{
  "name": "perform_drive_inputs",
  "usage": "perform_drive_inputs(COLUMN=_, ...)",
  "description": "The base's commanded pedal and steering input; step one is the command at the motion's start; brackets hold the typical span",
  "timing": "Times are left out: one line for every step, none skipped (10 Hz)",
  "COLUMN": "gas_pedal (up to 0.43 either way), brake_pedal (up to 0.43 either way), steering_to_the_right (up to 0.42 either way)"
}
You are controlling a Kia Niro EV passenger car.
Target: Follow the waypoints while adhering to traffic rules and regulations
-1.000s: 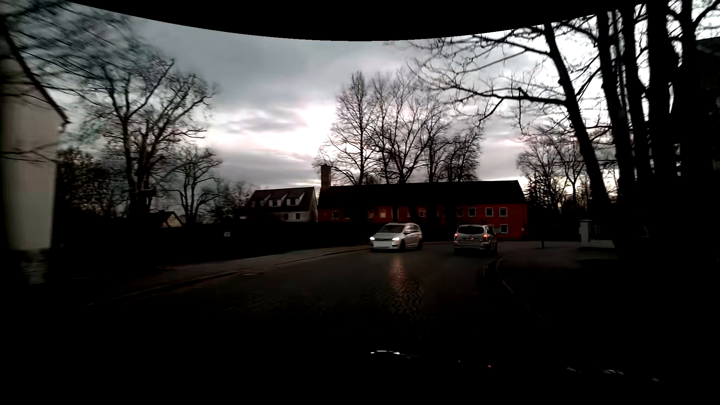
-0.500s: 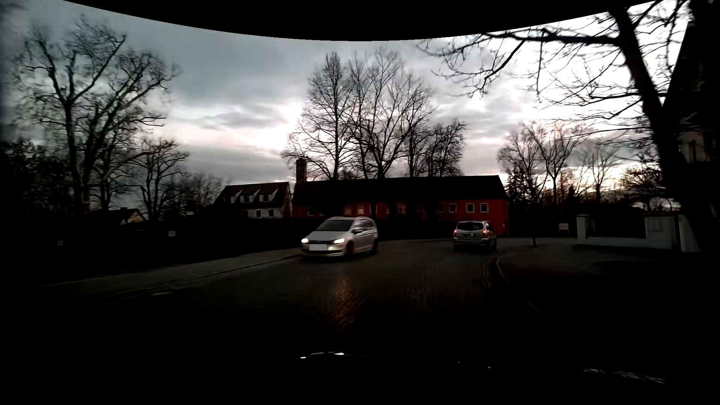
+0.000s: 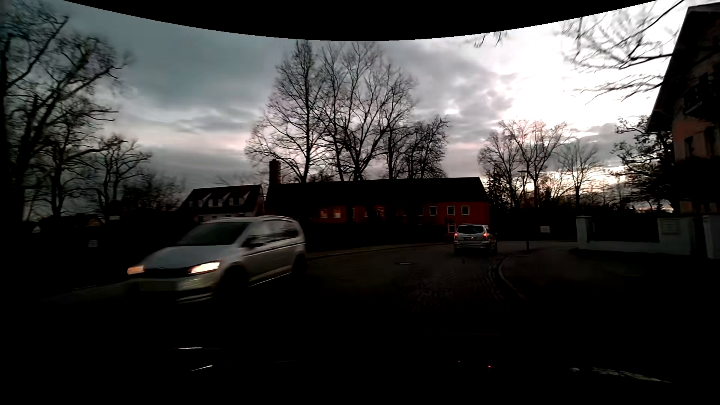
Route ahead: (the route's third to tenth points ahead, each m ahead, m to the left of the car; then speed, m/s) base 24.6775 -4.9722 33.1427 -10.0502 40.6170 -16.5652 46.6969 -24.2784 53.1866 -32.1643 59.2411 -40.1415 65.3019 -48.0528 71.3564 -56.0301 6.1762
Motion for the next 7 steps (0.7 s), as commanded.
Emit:
perform_drive_inputs(gas_pedal=0.087, brake_pedal=0.000, steering_to_the_right=0.099)
perform_drive_inputs(gas_pedal=0.087, brake_pedal=0.000, steering_to_the_right=0.100)
perform_drive_inputs(gas_pedal=0.087, brake_pedal=0.000, steering_to_the_right=0.101)
perform_drive_inputs(gas_pedal=0.087, brake_pedal=0.000, steering_to_the_right=0.101)
perform_drive_inputs(gas_pedal=0.087, brake_pedal=0.000, steering_to_the_right=0.101)
perform_drive_inputs(gas_pedal=0.087, brake_pedal=0.000, steering_to_the_right=0.101)
perform_drive_inputs(gas_pedal=0.087, brake_pedal=0.000, steering_to_the_right=0.101)
